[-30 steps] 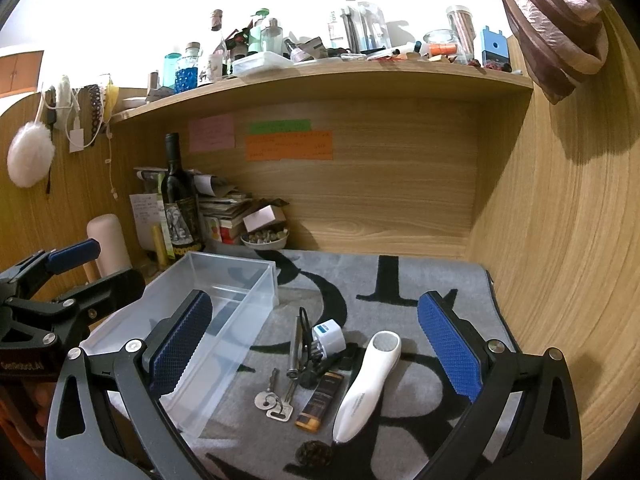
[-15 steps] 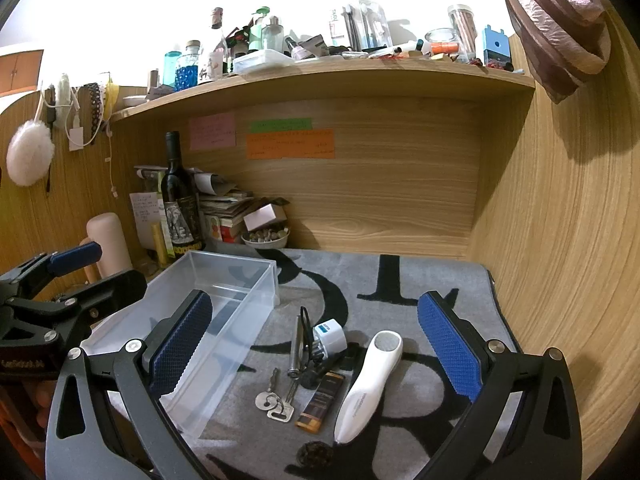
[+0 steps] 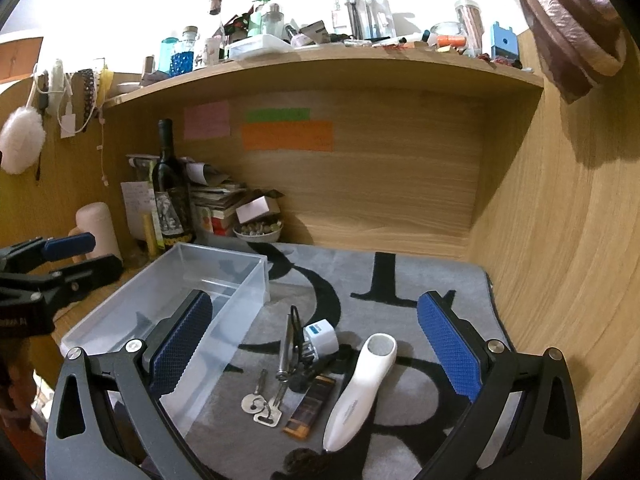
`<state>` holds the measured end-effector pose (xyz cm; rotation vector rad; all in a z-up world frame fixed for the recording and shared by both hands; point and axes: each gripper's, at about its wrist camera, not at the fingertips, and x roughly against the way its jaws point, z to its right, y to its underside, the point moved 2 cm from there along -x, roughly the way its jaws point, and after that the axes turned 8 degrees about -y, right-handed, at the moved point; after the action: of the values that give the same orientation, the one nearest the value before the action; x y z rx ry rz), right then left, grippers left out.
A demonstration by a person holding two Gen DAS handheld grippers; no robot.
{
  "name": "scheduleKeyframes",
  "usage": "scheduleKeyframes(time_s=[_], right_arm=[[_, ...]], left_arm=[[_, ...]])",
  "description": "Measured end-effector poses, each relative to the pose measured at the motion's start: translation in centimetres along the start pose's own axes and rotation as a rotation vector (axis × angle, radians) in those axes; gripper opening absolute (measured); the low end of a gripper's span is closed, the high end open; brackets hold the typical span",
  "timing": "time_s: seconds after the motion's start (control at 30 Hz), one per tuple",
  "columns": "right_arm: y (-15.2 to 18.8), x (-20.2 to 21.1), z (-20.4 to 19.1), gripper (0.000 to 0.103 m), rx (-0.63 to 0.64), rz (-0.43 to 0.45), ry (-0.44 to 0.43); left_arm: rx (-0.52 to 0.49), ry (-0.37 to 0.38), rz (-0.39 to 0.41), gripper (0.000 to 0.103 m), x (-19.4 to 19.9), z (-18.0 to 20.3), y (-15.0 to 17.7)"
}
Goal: Organize rigid objects
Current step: 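Grasp the clear plastic box rim with the left tool while the right tool grasps the white massager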
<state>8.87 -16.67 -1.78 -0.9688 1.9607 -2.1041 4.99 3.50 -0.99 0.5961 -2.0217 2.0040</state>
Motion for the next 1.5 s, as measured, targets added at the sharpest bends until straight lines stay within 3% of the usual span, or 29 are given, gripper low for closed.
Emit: scheduleKeyframes(time_s=[0.1,0.33,0.53,0.87,1.03,1.27,1.4,1.5], right_arm=[[-0.2,-0.5,0.3,0.099,0.009,-0.017,0.013],[-0.2,-2.4,2.1,0.092,-0.004,-0.081,0.05],[0.1,-4.1,4.0,0.081,-0.045,-0.158,0.06],[2.2,-6.7,5.8,0.074,-0.084,-0.29,0.104],[4.1,-8.4,6.5,0.067,-0.117,-0.382,0.105],[7.0,-11.0,7.5,0.057,-0.151,-0.525,0.099],[7.9,-11.9,8.1,0.057,-0.197,-0.56,0.064],[8.1,-12.6,7.8,0.048,-0.201,-0.578,0.043]], left_arm=[[-0.002,-0.016,-0.041,0.077,-0.9,-1.5,-0.2],[0.012,-0.036,-0.25,0.043,-4.9,-5.7,0.9],[0.021,-0.051,-0.387,0.037,-7.8,-8.0,2.2],[0.012,0.031,-0.533,0.021,-10.1,-8.6,4.0],[-0.007,0.066,-0.55,0.01,-10.3,-7.8,4.5],[-0.028,0.056,-0.544,0.01,-10.6,-7.6,4.7],[-0.02,0.056,-0.545,0.009,-10.7,-7.8,4.7],[-0.012,0.056,-0.544,0.009,-10.7,-7.9,4.7]])
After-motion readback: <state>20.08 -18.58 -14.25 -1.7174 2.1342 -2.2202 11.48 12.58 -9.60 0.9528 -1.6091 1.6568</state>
